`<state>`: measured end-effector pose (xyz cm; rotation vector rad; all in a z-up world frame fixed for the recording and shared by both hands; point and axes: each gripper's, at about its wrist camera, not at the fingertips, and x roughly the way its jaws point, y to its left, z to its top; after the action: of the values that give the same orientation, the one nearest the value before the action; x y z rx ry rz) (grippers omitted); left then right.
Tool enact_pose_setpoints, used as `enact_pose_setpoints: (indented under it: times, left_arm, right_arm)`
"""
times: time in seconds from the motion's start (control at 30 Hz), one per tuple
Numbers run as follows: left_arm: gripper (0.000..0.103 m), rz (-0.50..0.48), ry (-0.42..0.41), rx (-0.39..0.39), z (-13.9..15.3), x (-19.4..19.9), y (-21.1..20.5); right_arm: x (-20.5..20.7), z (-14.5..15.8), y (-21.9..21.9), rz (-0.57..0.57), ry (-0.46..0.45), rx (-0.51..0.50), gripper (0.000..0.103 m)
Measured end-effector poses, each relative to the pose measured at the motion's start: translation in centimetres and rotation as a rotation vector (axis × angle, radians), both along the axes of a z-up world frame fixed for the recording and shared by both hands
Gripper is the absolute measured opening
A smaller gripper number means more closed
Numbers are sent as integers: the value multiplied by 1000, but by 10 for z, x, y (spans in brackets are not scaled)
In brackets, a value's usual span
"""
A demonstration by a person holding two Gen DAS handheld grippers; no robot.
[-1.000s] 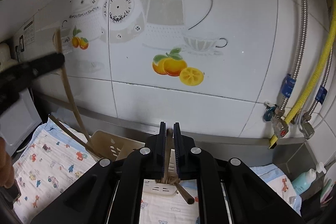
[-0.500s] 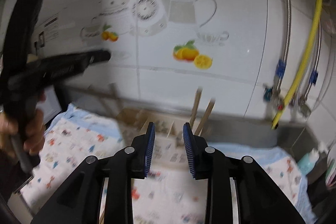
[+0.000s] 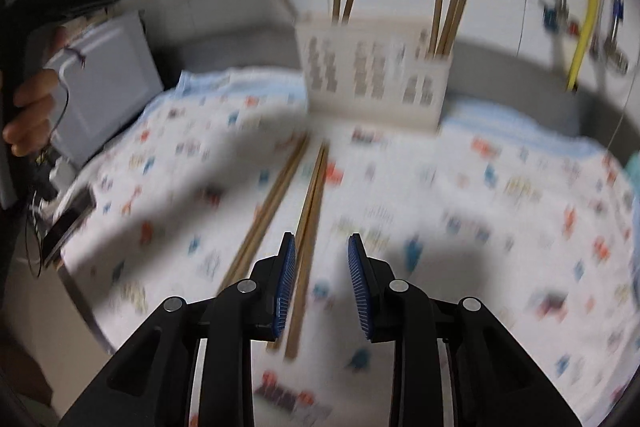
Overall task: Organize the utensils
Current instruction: 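Move both open grippers back down to the chopsticks on the cloth, then close the right gripper on a chopstick while the left gripper closes on another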
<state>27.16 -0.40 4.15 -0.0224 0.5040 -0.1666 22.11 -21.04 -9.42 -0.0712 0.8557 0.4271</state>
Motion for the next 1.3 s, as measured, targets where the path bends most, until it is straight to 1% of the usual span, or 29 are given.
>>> enact_pose_setpoints:
  times: [0.03,0.17,0.27,0.37,0.47,0.57,0.8,0.87,1.07,1.13,1.2,1.3]
  left_arm:
    - [31,8,16,-7,-8,-7,4]
    - [31,39,101,-94,-38,-25,25]
    - [31,78,132,-95,-58,-39,34]
    - [31,91,172,-117,-75,-48,39]
    - [31,109,189,-114,-88,-56,41]
    - [31,111,226,-135,-103,-61,42]
    - [32,96,298,-141,-130,-67,31]
    - [32,89,312,-141,-136,-68,27]
    - [32,65,353,-157,-151,-72,12]
    - [32,38,368,-152,-156,-73,4]
    - [40,31,374,-138,-160,-75,-5]
    - [40,17,386,-142,-164,-76,-14]
  right_arm:
    - [-4,-6,0,0,17,10,25]
    - [-12,-26,4,-9,53,24,21]
    - [-14,-33,7,-17,54,7,20]
    - [-14,-38,11,-22,55,-7,19]
    - [-12,-40,10,-20,67,0,18]
    - [-11,-42,13,-14,74,-5,15]
    - [-12,-45,16,-22,68,-19,11]
    - [-11,-49,16,-21,84,-22,11]
    - [-15,-49,20,-19,55,-59,8]
    - [-15,-49,16,-30,62,-40,7]
    - [-15,-49,12,-39,66,-26,7]
    - [-18,-48,6,-49,65,-24,6]
